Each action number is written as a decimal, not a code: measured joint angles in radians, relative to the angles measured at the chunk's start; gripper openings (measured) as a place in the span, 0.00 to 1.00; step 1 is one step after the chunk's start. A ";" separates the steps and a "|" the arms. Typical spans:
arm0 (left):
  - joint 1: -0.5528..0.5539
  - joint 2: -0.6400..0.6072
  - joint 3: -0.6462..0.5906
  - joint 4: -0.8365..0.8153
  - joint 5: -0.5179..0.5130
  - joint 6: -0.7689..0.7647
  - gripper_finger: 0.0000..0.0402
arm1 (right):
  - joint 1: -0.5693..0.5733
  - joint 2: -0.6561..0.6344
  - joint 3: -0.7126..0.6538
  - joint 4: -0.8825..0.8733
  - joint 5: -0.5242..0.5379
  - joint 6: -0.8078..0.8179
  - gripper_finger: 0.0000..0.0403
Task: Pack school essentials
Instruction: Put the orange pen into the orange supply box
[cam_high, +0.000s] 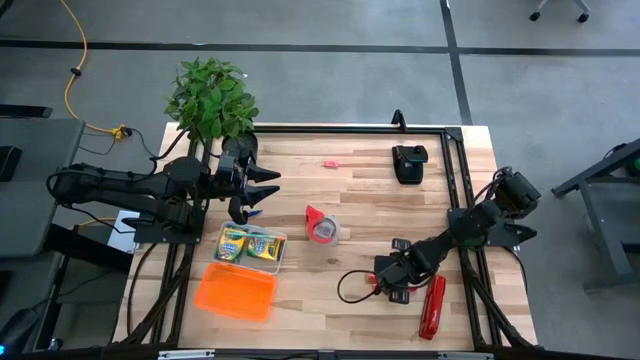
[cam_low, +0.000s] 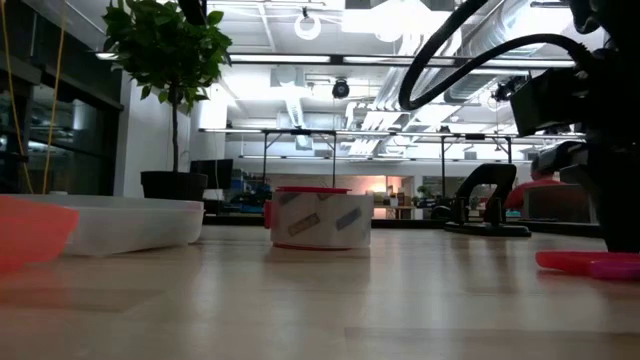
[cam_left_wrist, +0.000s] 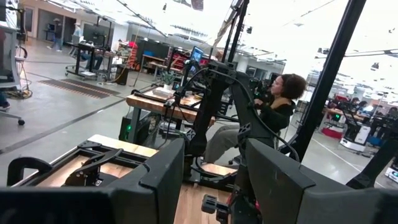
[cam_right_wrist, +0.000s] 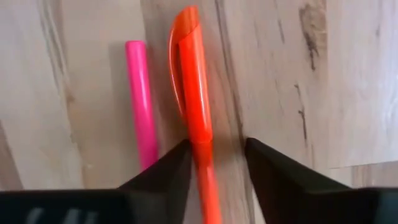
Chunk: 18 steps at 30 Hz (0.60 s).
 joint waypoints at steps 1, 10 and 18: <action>0.000 0.000 0.000 0.000 0.000 0.000 0.41 | 0.002 0.000 0.000 -0.005 0.008 0.006 0.33; 0.000 0.000 0.000 0.000 -0.013 0.000 0.41 | -0.010 0.000 -0.001 -0.029 0.021 0.035 0.02; 0.000 0.000 0.000 0.000 -0.015 0.001 0.41 | -0.040 -0.087 -0.011 -0.185 0.034 0.016 0.02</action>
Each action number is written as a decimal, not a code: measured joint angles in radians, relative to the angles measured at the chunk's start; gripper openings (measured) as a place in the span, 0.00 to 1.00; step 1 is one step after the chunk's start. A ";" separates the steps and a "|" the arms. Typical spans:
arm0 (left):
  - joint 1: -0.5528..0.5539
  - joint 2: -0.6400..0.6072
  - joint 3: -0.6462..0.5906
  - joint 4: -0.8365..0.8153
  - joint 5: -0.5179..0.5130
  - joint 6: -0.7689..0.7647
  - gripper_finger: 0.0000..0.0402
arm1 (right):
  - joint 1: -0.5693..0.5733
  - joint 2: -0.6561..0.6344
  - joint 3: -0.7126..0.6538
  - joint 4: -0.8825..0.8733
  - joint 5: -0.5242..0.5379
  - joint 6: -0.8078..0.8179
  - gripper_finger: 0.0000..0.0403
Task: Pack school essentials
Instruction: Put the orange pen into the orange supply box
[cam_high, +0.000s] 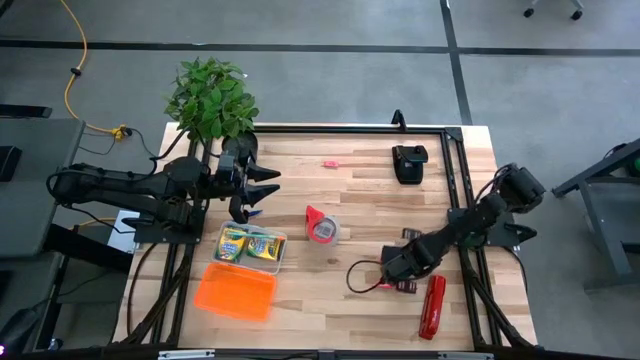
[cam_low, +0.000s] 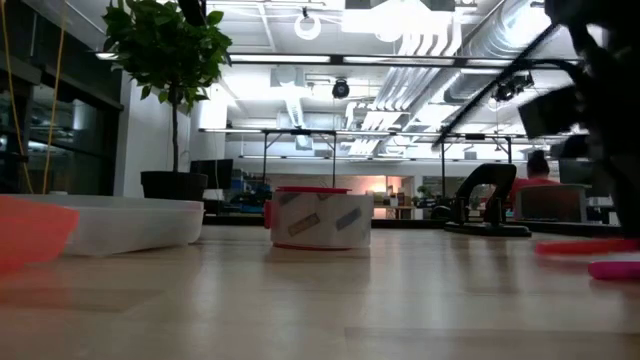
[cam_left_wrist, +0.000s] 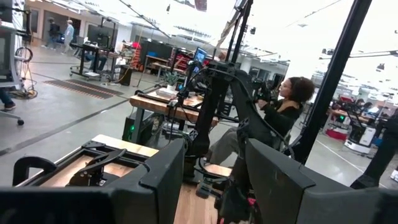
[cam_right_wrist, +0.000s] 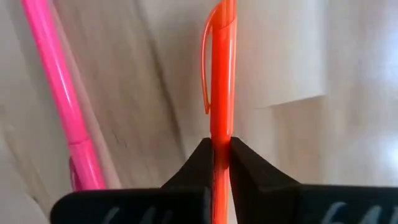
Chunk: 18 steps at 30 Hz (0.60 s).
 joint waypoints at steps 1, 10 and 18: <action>0.000 0.000 0.000 0.000 0.000 0.000 0.41 | -0.001 -0.020 0.002 -0.023 0.021 0.011 0.01; 0.000 0.000 0.000 0.000 0.000 0.000 0.41 | -0.034 -0.258 -0.271 0.535 0.121 0.250 0.01; 0.000 0.000 0.000 0.000 -0.001 0.000 0.41 | -0.205 -0.278 -0.352 1.063 0.235 0.097 0.00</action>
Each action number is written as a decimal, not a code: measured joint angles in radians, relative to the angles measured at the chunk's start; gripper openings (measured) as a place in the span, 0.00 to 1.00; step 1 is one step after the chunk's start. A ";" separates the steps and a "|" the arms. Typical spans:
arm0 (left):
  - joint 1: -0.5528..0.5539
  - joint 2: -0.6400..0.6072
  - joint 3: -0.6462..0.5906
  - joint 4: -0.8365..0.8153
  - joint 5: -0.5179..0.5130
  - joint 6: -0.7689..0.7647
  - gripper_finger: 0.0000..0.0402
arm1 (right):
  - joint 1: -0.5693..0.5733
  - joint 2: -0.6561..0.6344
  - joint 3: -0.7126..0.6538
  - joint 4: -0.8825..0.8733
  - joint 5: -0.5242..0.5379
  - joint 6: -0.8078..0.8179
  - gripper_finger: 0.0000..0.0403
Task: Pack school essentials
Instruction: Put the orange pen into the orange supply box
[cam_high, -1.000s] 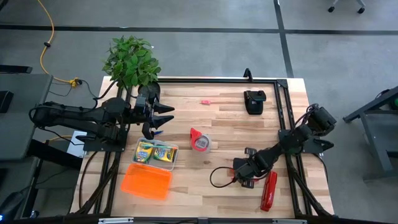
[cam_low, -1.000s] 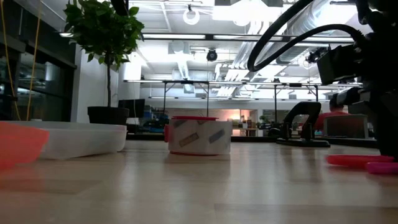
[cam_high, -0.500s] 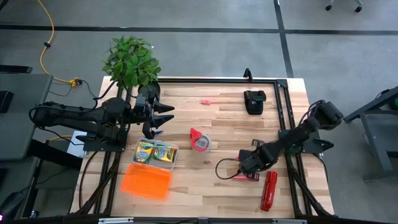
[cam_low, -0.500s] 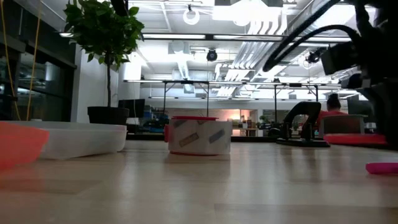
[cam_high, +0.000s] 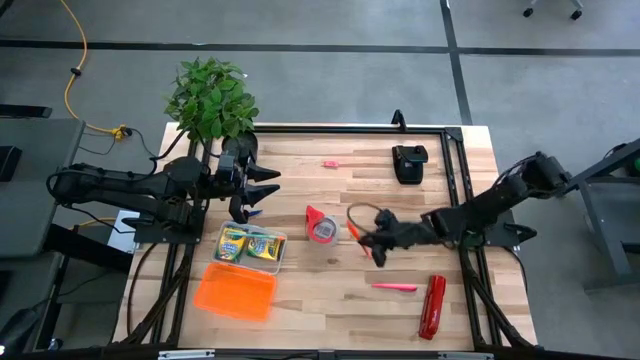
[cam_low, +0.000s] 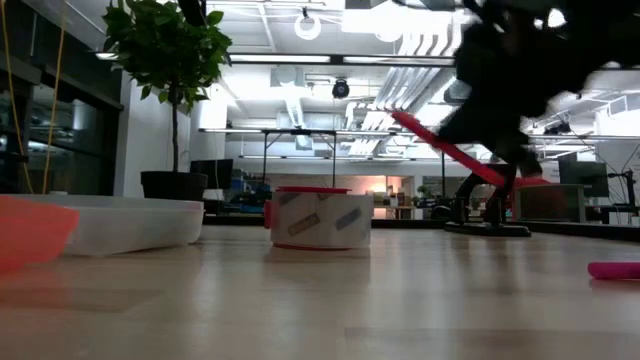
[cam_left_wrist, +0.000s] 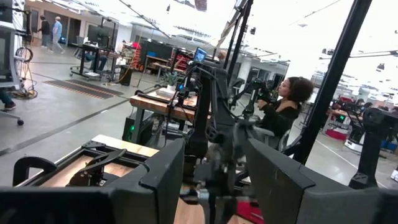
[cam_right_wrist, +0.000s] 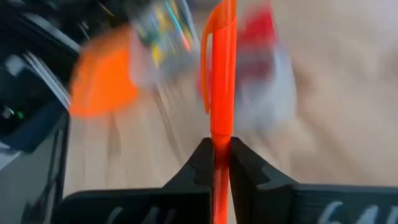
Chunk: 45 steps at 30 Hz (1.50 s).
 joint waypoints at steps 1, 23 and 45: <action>0.000 0.000 0.000 0.000 0.000 0.000 0.41 | -0.024 0.000 0.016 0.035 0.000 -0.066 0.00; 0.000 0.055 0.000 0.033 -0.003 0.026 0.41 | -0.222 -0.001 0.368 0.117 -0.159 -0.635 0.00; -0.021 0.351 0.167 0.063 0.130 0.026 0.41 | -0.222 0.113 0.368 0.279 -0.265 -0.555 0.00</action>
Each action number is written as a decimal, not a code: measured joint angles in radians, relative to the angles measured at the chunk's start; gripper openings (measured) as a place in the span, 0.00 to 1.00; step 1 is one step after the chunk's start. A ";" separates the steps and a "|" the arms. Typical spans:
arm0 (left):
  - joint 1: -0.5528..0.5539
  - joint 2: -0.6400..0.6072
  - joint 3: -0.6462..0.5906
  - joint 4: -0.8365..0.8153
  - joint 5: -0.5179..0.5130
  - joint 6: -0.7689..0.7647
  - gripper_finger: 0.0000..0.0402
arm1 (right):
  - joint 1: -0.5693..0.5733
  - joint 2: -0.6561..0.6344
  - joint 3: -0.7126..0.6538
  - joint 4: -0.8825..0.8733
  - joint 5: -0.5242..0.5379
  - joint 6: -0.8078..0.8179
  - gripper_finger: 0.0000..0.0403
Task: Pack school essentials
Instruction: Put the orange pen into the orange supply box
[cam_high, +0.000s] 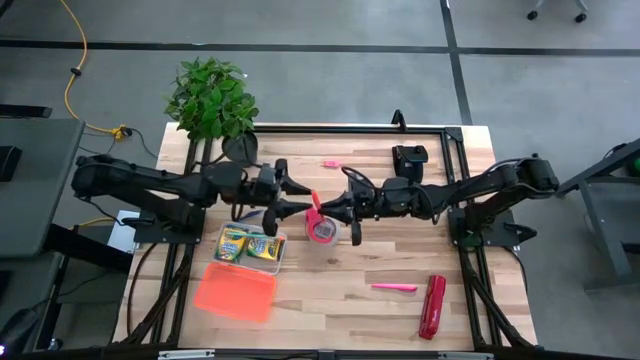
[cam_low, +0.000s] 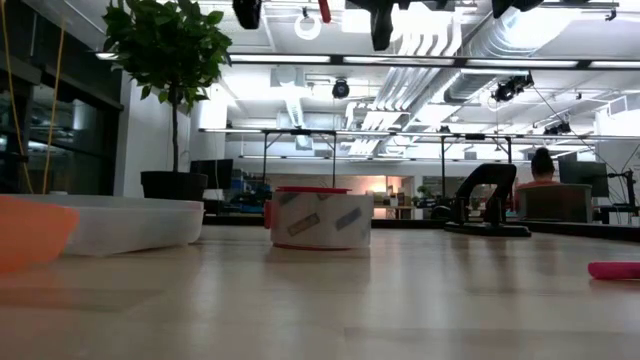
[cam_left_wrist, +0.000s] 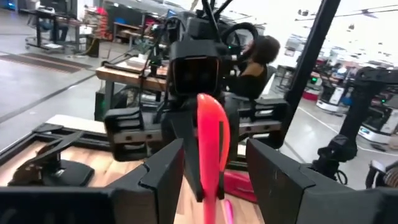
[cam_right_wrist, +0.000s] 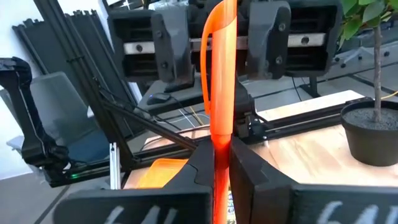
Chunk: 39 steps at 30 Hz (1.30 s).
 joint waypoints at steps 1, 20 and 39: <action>0.000 0.008 0.005 -0.003 0.000 0.000 0.41 | 0.000 0.000 0.000 0.000 -0.002 0.000 0.00; 0.000 0.063 0.081 -0.017 0.003 0.033 0.15 | 0.000 0.000 0.000 0.003 -0.015 -0.019 0.00; 0.019 0.007 0.081 -0.131 -0.005 0.053 0.11 | 0.000 -0.048 0.001 -0.068 0.010 0.071 0.27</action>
